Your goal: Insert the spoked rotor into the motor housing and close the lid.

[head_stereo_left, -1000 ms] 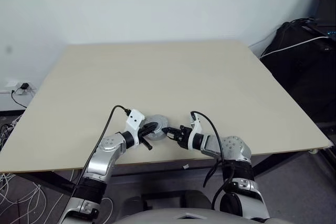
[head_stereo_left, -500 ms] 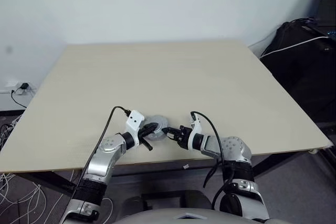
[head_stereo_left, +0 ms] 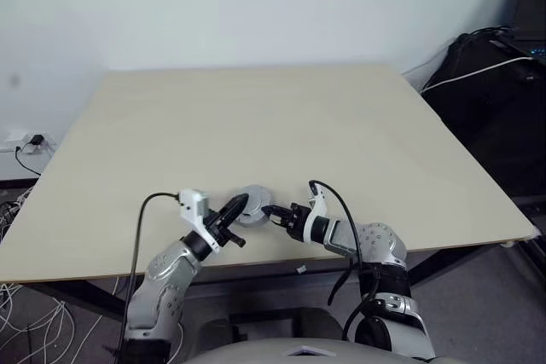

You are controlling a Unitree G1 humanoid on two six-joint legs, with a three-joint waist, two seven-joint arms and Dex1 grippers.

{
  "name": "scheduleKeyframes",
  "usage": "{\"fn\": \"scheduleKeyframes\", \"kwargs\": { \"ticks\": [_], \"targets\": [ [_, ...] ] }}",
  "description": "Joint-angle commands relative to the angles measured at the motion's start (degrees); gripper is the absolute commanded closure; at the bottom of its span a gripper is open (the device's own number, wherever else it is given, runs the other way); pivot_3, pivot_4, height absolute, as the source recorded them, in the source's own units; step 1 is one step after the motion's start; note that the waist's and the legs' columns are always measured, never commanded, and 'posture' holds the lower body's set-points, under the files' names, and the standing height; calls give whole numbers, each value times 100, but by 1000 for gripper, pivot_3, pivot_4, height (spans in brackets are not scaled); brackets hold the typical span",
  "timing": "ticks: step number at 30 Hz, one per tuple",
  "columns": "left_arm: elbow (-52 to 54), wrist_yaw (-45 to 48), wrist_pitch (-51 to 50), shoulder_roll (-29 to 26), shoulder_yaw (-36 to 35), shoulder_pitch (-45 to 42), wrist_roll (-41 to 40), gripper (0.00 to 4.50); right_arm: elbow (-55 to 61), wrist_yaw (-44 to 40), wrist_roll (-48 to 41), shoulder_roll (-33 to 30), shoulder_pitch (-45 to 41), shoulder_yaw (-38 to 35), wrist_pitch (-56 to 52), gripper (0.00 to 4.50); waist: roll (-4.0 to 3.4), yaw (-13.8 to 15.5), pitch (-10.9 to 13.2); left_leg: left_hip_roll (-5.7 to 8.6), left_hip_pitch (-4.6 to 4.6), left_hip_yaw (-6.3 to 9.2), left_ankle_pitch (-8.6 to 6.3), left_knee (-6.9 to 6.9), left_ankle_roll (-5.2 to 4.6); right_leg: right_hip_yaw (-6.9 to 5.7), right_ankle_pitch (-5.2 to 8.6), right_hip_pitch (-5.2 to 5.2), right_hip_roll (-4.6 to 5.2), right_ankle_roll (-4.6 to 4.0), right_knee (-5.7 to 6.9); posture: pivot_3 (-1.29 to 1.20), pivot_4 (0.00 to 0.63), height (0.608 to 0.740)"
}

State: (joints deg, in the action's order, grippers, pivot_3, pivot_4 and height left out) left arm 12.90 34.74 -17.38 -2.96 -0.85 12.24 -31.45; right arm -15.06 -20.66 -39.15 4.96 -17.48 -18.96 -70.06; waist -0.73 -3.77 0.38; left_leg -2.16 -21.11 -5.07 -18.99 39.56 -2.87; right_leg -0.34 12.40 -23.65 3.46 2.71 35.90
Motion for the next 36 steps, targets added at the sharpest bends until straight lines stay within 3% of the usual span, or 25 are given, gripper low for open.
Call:
{"fn": "scheduleKeyframes", "kwargs": {
  "ticks": [1, 10, 23, 27, 36],
  "targets": [
    [494, -70, -225, 173, -283, 309, -856, 4500, 184, 25, -224, 97, -141, -54, 106, 3268, 1, -3, 4, 0, 0, 0, 0, 0, 0, 0, 1, 0, 0, -2, 0, 0, 0, 740],
    [507, -202, -1082, 572, -793, 1527, -2782, 4500, 687, 246, -749, 446, -226, -286, -142, 3276, 32, 2, 46, 0, -31, 10, 0, 2, -1, -8, 5, -26, 0, -1, 0, 0, 0, 740],
    [168, -306, -1291, 981, -1049, 1664, -3784, 4500, 1430, 1032, -1771, 889, -194, -466, -585, 3279, 38, 12, 56, 12, -51, 9, -3, 4, -5, -8, 9, -41, 0, 1, -6, 0, 0, 740],
    [65, -279, -1337, 1051, -1114, 1632, -4042, 3641, 1551, 1285, -2051, 898, -178, -434, -612, 3279, 39, 7, 56, 14, -51, 9, -3, 4, -5, -8, 9, -40, 0, 2, -7, 0, 0, 740],
    [-105, -193, -1548, 1015, -1036, 1548, -4347, 637, 1724, 1729, -2674, 926, -129, -256, -667, 3279, 40, 2, 56, 16, -51, 9, -3, 4, -5, -8, 8, -39, 0, 2, -6, 0, 0, 740]
  ]
}}
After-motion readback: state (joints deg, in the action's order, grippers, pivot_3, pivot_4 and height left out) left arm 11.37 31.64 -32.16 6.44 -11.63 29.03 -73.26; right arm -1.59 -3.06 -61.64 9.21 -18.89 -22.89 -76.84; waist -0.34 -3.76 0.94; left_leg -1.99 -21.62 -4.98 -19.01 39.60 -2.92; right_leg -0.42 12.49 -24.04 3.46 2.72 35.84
